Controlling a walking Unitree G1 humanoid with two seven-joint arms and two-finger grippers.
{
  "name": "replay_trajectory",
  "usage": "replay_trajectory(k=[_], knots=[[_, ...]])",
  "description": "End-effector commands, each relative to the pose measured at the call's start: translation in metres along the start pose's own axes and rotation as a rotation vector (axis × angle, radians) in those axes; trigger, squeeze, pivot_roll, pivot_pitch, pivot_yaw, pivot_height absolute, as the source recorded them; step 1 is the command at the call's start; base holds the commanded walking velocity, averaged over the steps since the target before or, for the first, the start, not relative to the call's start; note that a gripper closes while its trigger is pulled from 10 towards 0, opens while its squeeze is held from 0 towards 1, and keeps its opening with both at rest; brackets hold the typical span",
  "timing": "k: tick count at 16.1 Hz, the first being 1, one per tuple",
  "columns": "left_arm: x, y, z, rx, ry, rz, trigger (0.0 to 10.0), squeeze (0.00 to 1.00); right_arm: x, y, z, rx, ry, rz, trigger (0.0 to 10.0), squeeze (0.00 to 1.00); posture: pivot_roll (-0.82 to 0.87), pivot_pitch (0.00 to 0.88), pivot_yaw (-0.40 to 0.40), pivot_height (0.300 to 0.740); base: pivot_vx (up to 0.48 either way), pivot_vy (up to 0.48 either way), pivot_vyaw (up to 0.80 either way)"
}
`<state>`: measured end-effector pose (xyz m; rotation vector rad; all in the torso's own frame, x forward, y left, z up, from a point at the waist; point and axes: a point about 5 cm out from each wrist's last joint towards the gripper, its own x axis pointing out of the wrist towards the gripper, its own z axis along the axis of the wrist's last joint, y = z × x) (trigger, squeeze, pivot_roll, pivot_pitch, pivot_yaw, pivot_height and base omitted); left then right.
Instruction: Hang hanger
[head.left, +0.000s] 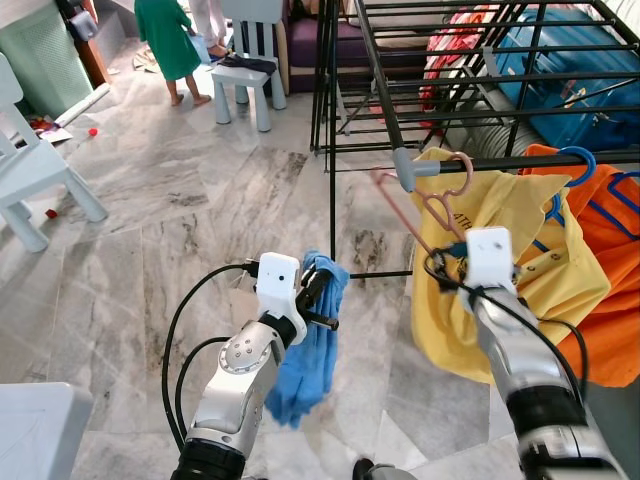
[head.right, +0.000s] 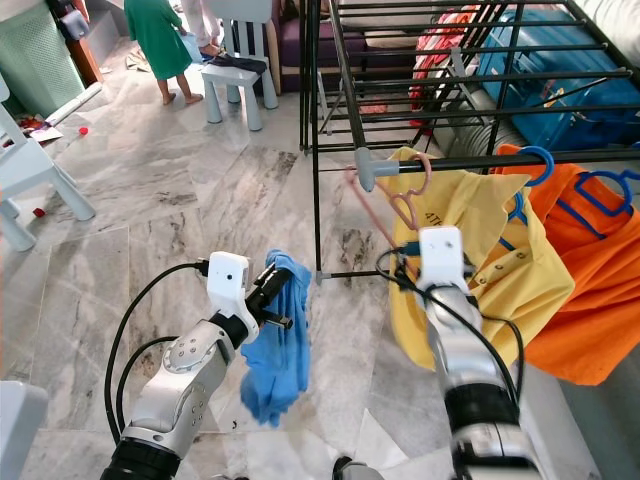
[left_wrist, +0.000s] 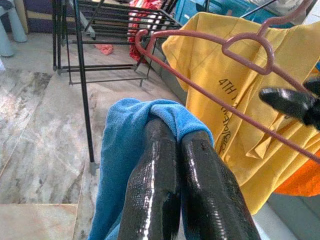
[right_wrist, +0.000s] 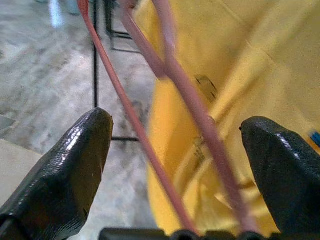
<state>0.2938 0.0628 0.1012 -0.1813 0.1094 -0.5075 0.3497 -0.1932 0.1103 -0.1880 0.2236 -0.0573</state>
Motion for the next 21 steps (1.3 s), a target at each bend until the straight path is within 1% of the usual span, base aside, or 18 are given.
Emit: replay_trajectory(k=[1,5,8,10,11,12,13,14,15,17,19,20,21], knots=[[0.003,-0.004,0.004,0.010,-0.014,-0.006,10.0,0.00,0.004,0.000,0.003,-0.013,0.006,0.024,10.0,0.00,-0.09,0.127,0.002,0.740,0.000,0.000,0.00],[0.003,-0.001,0.003,0.016,-0.005,0.005,10.0,0.00,0.014,-0.002,0.012,-0.034,0.021,0.093,10.0,0.00,-0.08,0.125,0.000,0.740,0.000,0.000,0.00],[0.002,-0.002,0.001,0.022,0.008,0.005,10.0,0.00,0.018,-0.014,0.015,-0.079,0.029,0.100,10.0,0.00,-0.08,0.124,-0.001,0.740,0.000,0.000,0.00],[0.003,-0.001,0.000,0.026,0.014,0.007,10.0,0.00,0.019,-0.019,0.020,-0.115,0.004,0.111,10.0,0.00,-0.08,0.124,-0.001,0.740,0.000,0.000,0.00],[0.003,-0.001,0.000,0.027,0.016,0.007,10.0,0.00,0.020,-0.022,0.025,-0.168,-0.027,0.112,10.0,0.00,-0.08,0.124,-0.001,0.740,0.000,0.000,0.00],[0.003,-0.001,0.000,0.027,0.018,0.007,10.0,0.00,0.020,-0.024,0.030,-0.196,-0.047,0.121,10.0,0.00,-0.08,0.124,-0.001,0.740,0.000,0.000,0.00],[0.003,-0.001,-0.001,0.029,0.020,0.009,10.0,0.00,0.021,-0.025,0.032,-0.204,-0.060,0.124,10.0,0.00,-0.08,0.124,-0.001,0.740,0.000,0.000,0.00],[0.003,-0.001,-0.002,0.034,0.026,0.012,10.0,0.00,0.020,-0.027,0.032,-0.236,-0.070,0.124,10.0,0.00,-0.08,0.126,-0.001,0.740,0.000,0.000,0.00],[0.002,-0.001,-0.002,0.034,0.029,0.013,10.0,0.00,0.020,-0.028,0.031,-0.247,-0.068,0.126,10.0,0.00,-0.08,0.127,-0.001,0.740,0.000,0.000,0.00],[0.003,-0.002,-0.002,0.030,0.028,0.012,10.0,0.00,0.019,-0.029,0.021,-0.237,-0.027,0.154,10.0,0.00,-0.08,0.128,-0.002,0.740,0.000,0.000,0.00],[0.003,-0.002,-0.003,0.028,0.029,0.010,10.0,0.00,0.019,-0.025,0.015,-0.241,-0.004,0.190,10.0,0.00,-0.08,0.129,-0.002,0.740,0.000,0.000,0.00],[0.003,-0.002,-0.003,0.028,0.031,0.009,10.0,0.00,0.019,-0.022,0.010,-0.252,0.009,0.212,9.1,0.00,-0.08,0.129,-0.002,0.740,0.000,0.000,0.00],[0.003,-0.003,-0.003,0.030,0.033,0.008,10.0,0.00,0.019,-0.021,0.007,-0.250,0.022,0.211,2.4,0.00,-0.08,0.131,-0.005,0.740,0.000,0.000,0.00]])
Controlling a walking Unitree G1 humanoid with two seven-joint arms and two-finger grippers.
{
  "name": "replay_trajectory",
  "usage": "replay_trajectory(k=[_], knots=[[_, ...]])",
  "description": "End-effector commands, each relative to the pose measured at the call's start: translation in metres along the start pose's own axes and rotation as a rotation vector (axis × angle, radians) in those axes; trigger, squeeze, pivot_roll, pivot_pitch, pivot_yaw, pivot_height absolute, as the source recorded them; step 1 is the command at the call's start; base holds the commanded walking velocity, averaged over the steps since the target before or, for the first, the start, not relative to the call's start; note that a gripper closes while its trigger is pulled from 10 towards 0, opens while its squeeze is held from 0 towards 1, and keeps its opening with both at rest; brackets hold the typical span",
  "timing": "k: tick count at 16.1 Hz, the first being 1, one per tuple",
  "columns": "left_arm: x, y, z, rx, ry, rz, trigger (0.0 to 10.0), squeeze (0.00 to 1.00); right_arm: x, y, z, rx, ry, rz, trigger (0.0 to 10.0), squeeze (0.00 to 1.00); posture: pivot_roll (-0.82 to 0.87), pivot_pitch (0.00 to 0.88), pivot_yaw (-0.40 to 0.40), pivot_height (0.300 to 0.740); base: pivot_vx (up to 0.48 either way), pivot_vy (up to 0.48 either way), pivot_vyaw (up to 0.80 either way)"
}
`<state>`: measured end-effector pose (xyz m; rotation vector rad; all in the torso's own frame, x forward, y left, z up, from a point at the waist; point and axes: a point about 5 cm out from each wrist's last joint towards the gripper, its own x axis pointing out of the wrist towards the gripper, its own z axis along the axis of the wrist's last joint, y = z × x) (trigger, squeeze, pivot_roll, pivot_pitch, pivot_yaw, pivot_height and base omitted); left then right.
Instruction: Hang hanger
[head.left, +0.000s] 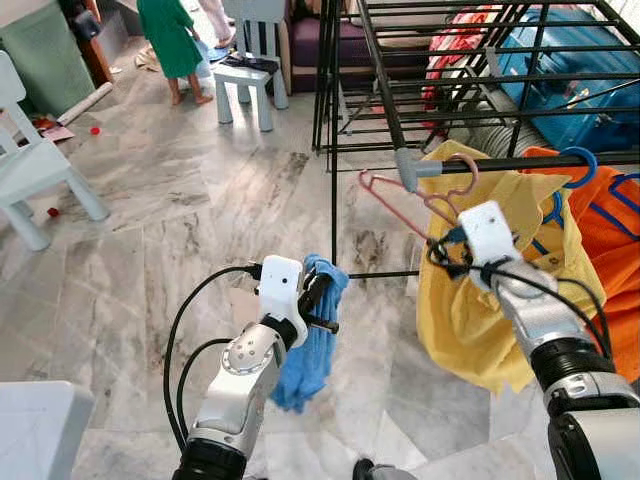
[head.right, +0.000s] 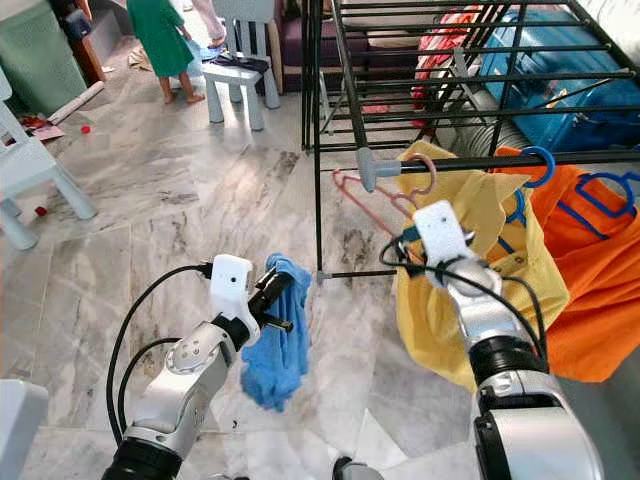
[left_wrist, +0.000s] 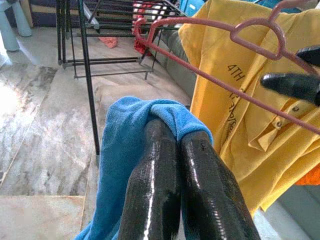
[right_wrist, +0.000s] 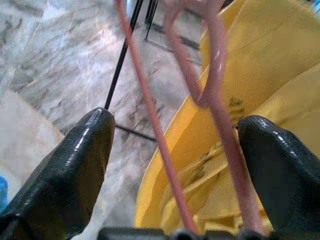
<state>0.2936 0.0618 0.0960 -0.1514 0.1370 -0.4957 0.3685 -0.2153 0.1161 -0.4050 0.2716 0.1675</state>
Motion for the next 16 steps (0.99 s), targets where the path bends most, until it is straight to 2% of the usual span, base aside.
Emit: replay_trajectory(k=[1,2,3,4,6,12,16], knots=[[0.003,-0.002,0.002,0.012,0.003,-0.005,10.0,0.00,0.001,0.002,0.001,-0.006,0.001,0.009,0.0,0.00,-0.08,0.131,-0.005,0.740,0.000,0.000,0.00],[0.003,0.000,0.002,0.012,0.004,0.005,10.0,0.00,0.002,0.003,0.001,0.014,0.013,0.003,0.0,0.00,-0.08,0.131,-0.006,0.740,0.000,0.000,0.00],[0.002,0.002,0.002,0.012,0.004,0.013,10.0,0.00,0.003,0.003,0.000,0.017,0.018,-0.004,0.5,0.00,-0.08,0.131,-0.007,0.740,0.000,0.000,0.00],[0.002,0.002,0.003,0.013,0.004,0.016,10.0,0.00,0.004,0.004,0.001,0.036,0.014,-0.002,0.0,0.00,-0.08,0.131,-0.007,0.740,0.000,0.000,0.00],[0.002,0.002,0.003,0.015,0.006,0.014,10.0,0.00,0.004,0.006,0.001,0.052,0.012,0.001,0.0,0.00,-0.08,0.131,-0.007,0.740,0.000,0.000,0.00],[0.004,-0.002,0.002,0.017,0.010,-0.004,10.0,0.00,0.008,0.005,0.006,0.246,-0.001,-0.088,0.0,0.00,-0.08,0.128,-0.002,0.740,0.000,0.000,0.00],[0.004,-0.002,0.002,0.018,0.012,-0.006,10.0,0.00,0.010,0.014,0.007,0.249,-0.003,-0.077,0.0,0.00,-0.07,0.127,0.000,0.740,0.000,0.000,0.00]])
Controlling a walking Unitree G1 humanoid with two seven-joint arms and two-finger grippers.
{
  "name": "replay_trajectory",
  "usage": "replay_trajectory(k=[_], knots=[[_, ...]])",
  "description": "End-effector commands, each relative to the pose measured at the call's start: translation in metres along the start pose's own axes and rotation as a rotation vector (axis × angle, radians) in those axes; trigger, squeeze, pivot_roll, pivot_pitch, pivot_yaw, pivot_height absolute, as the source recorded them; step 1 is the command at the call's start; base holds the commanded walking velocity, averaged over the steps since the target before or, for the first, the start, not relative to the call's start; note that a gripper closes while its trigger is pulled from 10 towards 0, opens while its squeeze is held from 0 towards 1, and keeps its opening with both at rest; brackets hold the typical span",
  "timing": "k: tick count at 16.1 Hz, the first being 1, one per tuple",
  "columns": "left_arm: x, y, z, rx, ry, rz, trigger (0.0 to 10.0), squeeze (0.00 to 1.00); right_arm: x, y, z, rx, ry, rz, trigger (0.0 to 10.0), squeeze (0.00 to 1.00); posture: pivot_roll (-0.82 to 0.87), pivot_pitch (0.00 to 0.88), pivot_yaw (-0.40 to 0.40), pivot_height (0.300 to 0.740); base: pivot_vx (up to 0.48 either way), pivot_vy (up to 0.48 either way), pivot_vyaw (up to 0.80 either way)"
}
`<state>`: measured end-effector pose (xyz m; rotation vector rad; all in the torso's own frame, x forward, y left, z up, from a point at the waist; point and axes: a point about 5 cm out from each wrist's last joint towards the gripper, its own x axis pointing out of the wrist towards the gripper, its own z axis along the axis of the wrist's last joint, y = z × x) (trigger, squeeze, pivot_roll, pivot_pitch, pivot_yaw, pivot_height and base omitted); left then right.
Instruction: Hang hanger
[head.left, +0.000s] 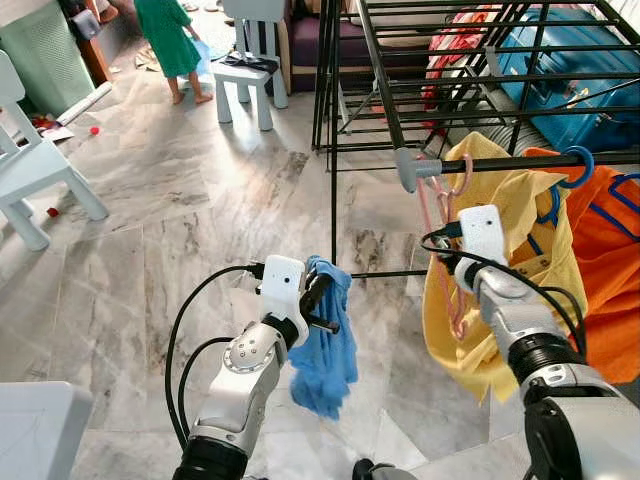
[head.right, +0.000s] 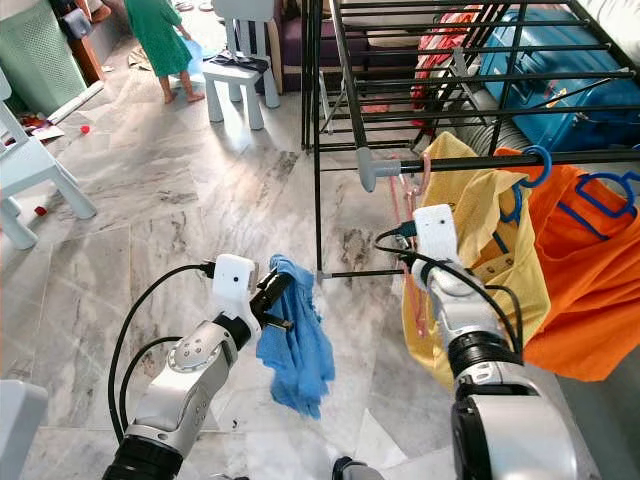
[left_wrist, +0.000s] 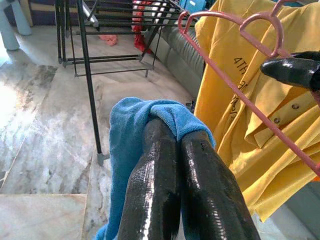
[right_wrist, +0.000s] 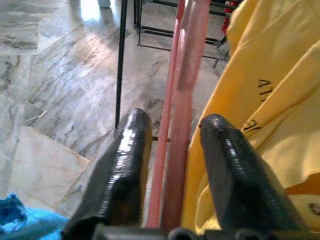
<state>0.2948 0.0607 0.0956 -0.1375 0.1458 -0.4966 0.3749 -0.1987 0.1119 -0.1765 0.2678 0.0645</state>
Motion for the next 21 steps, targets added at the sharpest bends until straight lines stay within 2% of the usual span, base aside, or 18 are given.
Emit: replay_trajectory(k=[1,14,17,19,20,21], knots=[[0.003,-0.002,0.003,0.007,0.002,-0.007,10.0,0.00,0.002,0.001,0.002,0.004,0.004,-0.005,0.0,0.00,-0.07,0.127,0.000,0.740,0.000,0.000,0.00],[0.004,-0.004,0.002,0.011,0.014,-0.012,10.0,0.00,0.001,-0.004,0.004,0.006,-0.004,-0.026,0.0,0.00,-0.08,0.124,0.002,0.740,0.000,0.000,0.00],[0.005,0.000,0.003,0.026,0.012,0.049,10.0,0.00,-0.002,-0.005,0.033,0.001,-0.186,-0.005,0.0,0.00,-0.08,0.130,0.000,0.740,0.000,0.000,0.00],[0.005,0.002,0.002,0.036,0.023,0.074,10.0,0.00,-0.011,-0.011,0.042,0.025,-0.275,-0.021,3.9,0.00,-0.08,0.144,-0.001,0.740,0.000,0.000,0.00],[0.003,0.001,0.001,0.036,0.028,0.076,10.0,0.00,-0.019,-0.012,0.040,0.023,-0.306,-0.034,10.0,0.00,-0.08,0.150,-0.003,0.740,0.000,0.000,0.00],[0.002,0.001,0.001,0.026,0.025,0.087,10.0,0.00,-0.025,-0.011,0.035,0.020,-0.309,-0.035,10.0,0.00,-0.08,0.158,-0.003,0.740,0.000,0.000,0.00]])
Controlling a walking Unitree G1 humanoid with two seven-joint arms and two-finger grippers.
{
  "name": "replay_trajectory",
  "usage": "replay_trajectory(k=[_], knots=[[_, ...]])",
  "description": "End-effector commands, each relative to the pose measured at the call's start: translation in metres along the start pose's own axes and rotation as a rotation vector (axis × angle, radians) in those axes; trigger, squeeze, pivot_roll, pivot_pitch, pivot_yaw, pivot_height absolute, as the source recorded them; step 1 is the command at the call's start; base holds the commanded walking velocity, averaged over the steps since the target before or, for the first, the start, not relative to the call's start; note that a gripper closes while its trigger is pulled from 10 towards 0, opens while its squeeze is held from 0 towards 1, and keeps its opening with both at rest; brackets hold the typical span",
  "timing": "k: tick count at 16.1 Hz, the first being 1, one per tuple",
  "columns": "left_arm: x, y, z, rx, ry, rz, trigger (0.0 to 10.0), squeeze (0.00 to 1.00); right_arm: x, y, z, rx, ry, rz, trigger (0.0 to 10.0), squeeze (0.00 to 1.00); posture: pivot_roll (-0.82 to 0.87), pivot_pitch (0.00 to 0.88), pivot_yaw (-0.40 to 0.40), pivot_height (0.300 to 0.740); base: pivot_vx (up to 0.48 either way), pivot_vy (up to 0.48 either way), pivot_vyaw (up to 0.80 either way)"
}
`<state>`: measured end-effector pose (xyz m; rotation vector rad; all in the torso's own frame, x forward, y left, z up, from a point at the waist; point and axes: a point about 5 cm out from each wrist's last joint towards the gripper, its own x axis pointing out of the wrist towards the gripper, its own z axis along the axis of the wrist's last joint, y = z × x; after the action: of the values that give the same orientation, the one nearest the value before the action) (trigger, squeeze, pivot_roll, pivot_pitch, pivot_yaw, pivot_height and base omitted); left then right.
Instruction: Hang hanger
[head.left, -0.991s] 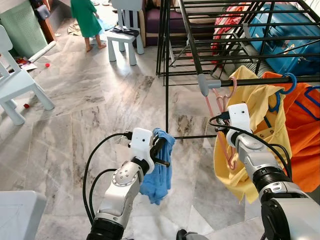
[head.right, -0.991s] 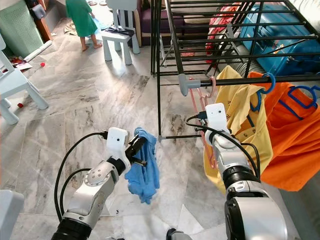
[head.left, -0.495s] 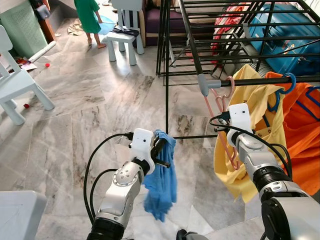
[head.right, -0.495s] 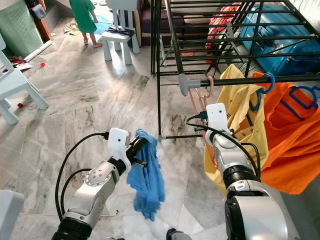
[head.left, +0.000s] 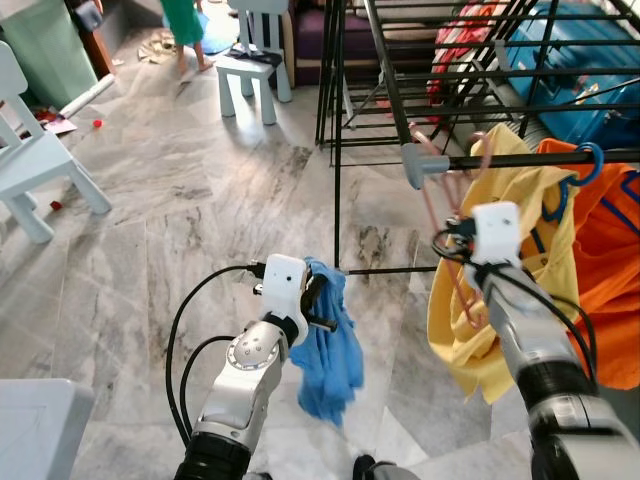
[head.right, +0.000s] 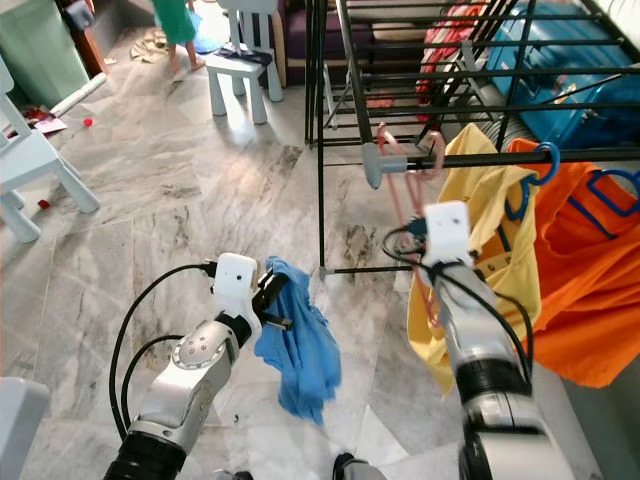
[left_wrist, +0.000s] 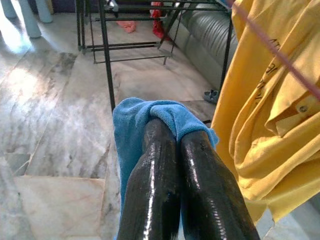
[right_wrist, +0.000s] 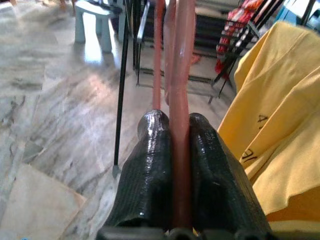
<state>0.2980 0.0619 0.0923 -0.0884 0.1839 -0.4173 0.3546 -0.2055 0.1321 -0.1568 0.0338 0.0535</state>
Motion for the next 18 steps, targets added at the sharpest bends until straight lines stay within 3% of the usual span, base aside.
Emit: replay_trajectory(k=[1,3,6,8,11,12,15,18], knots=[[-0.002,-0.001,0.003,-0.011,-0.017,0.015,10.0,0.00,-0.001,-0.001,0.018,-0.002,-0.080,-0.006,10.0,0.00,-0.08,0.161,-0.004,0.740,0.000,0.000,0.00],[-0.006,0.003,0.004,-0.002,-0.035,0.056,10.0,0.00,-0.022,0.004,0.005,0.003,-0.080,-0.020,10.0,0.00,-0.08,0.175,-0.002,0.740,0.000,0.000,0.00],[-0.009,0.008,0.007,0.015,-0.047,0.101,10.0,0.00,-0.036,0.011,-0.011,0.024,-0.018,-0.013,10.0,0.00,-0.07,0.186,-0.006,0.740,0.000,0.000,0.00],[-0.012,0.011,0.016,0.079,-0.069,0.065,10.0,0.00,-0.056,0.021,-0.036,0.043,0.090,-0.015,10.0,0.00,-0.05,0.187,-0.016,0.740,0.000,0.000,0.00],[-0.019,0.016,0.019,0.120,-0.067,0.035,10.0,0.00,-0.075,0.028,-0.048,0.040,0.142,0.005,10.0,0.00,-0.06,0.186,-0.012,0.740,0.000,0.000,0.00],[-0.031,0.015,0.017,0.139,-0.075,0.043,10.0,0.00,-0.081,0.029,-0.051,0.043,0.154,0.002,10.0,0.00,-0.05,0.185,-0.003,0.740,0.000,0.000,0.00],[-0.044,0.009,0.012,0.134,-0.070,0.075,10.0,0.00,-0.082,0.032,-0.048,0.053,0.157,-0.014,10.0,0.00,-0.06,0.180,0.000,0.740,0.000,0.000,0.00],[-0.044,0.021,0.009,0.083,-0.034,0.165,10.0,0.00,-0.079,0.040,-0.043,0.063,0.156,0.010,10.0,0.00,-0.04,0.190,-0.009,0.740,0.000,0.000,0.00]])
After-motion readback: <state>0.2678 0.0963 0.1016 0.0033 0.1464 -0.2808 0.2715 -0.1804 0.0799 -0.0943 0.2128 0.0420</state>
